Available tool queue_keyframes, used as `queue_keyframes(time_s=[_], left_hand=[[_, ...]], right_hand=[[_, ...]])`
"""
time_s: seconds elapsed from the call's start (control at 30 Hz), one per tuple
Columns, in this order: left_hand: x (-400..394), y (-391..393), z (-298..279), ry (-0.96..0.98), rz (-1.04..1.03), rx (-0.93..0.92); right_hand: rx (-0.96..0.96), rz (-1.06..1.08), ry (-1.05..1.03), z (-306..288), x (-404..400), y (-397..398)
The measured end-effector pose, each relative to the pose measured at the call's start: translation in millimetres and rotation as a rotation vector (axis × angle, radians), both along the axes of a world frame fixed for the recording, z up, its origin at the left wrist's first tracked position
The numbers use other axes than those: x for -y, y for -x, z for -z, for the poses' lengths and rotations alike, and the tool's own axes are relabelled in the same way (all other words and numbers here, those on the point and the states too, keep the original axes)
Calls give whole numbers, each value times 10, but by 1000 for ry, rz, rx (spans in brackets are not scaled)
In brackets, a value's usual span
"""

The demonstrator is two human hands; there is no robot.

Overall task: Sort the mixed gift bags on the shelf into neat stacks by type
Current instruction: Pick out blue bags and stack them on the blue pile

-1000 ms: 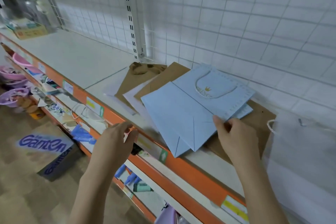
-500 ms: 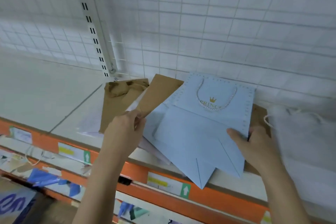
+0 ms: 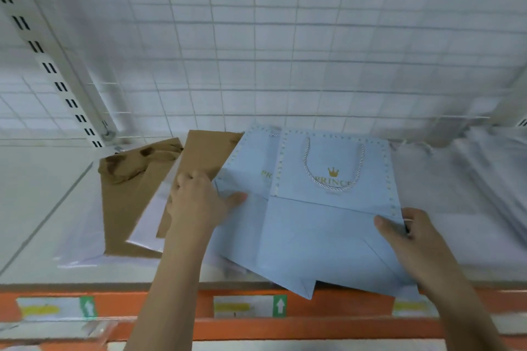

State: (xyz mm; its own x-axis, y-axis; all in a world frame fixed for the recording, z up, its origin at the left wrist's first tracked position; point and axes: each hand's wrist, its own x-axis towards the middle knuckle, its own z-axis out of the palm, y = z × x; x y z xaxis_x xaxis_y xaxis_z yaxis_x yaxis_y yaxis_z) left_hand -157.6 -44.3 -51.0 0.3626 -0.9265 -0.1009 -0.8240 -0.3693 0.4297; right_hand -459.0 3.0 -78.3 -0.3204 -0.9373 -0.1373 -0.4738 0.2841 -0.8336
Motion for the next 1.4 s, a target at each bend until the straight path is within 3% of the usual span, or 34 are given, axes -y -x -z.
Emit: queue_keyframes(time_s=[0.17, 0.37, 0.63, 0.83, 1.2, 1.4], left_hand=[[-79, -79, -45, 34, 6, -257], [-297, -299, -69, 263, 170, -564], [-435, -213, -172, 471, -40, -692], [-380, 447, -221, 510, 14, -770], [-597, 2697, -304, 526, 5, -821], [-726, 3238, -256, 498, -16, -813]], right_hand=[[28, 46, -2, 34, -46, -101], [15, 96, 73, -43, -90, -343], [-10, 106, 216, -320, -104, -210], [-19, 238, 361, -497, -244, 542], [14, 242, 360, -395, -561, 2478], [69, 213, 310, -339, -620, 3034]])
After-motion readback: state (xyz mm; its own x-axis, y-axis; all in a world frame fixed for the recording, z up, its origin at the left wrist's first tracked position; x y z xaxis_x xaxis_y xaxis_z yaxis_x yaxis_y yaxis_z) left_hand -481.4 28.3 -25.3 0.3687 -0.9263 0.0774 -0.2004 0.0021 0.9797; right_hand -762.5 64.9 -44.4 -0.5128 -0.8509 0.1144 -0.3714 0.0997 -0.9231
